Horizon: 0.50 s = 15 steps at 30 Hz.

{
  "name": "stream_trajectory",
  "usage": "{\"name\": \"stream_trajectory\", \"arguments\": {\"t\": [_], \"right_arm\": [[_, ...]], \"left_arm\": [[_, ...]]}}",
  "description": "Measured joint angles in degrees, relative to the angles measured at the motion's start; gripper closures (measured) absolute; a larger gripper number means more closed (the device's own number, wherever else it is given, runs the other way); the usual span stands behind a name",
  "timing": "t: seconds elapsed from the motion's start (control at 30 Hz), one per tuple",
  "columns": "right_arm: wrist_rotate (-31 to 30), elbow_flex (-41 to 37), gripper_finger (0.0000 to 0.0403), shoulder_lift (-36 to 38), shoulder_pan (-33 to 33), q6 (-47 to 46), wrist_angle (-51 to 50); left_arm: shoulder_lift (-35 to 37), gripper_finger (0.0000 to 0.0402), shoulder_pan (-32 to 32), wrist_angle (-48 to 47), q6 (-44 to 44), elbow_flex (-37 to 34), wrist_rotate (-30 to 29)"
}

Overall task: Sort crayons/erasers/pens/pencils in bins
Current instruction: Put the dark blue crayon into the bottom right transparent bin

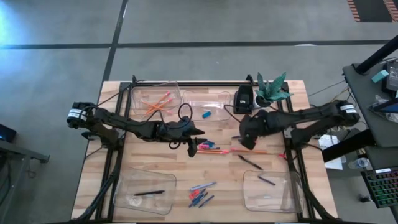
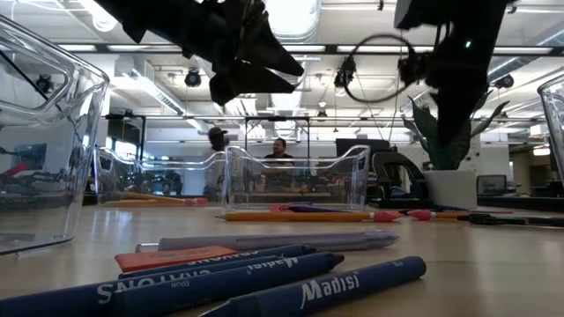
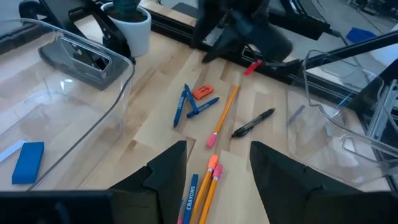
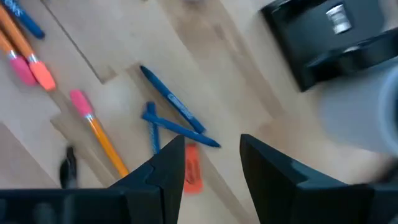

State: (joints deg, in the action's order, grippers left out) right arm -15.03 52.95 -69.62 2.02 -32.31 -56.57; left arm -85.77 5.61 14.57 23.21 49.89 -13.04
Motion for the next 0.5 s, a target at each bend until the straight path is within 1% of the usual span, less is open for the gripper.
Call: {"name": "stream_trajectory", "arguments": {"t": [0.13,0.2,0.37,0.5], "right_arm": [[7.3,-4.8,0.0257,-0.2,-3.6,0.7,8.2],[9.3,-6.7,0.0259,-1.0,-4.2,0.1,10.8],[9.5,-8.1,0.0268,-3.9,-4.2,-0.5,12.4],[9.5,-8.0,0.0276,-5.9,-4.2,4.3,12.7]], "left_arm": [[0.0,0.0238,0.0,-0.1,0.1,-0.2,0.0],[0.0,0.0238,0.0,-0.1,0.1,-0.3,0.0],[0.0,0.0238,0.0,0.0,0.0,-0.4,-0.1],[0.0,0.0238,0.0,-0.1,0.0,-0.6,-0.1]]}}
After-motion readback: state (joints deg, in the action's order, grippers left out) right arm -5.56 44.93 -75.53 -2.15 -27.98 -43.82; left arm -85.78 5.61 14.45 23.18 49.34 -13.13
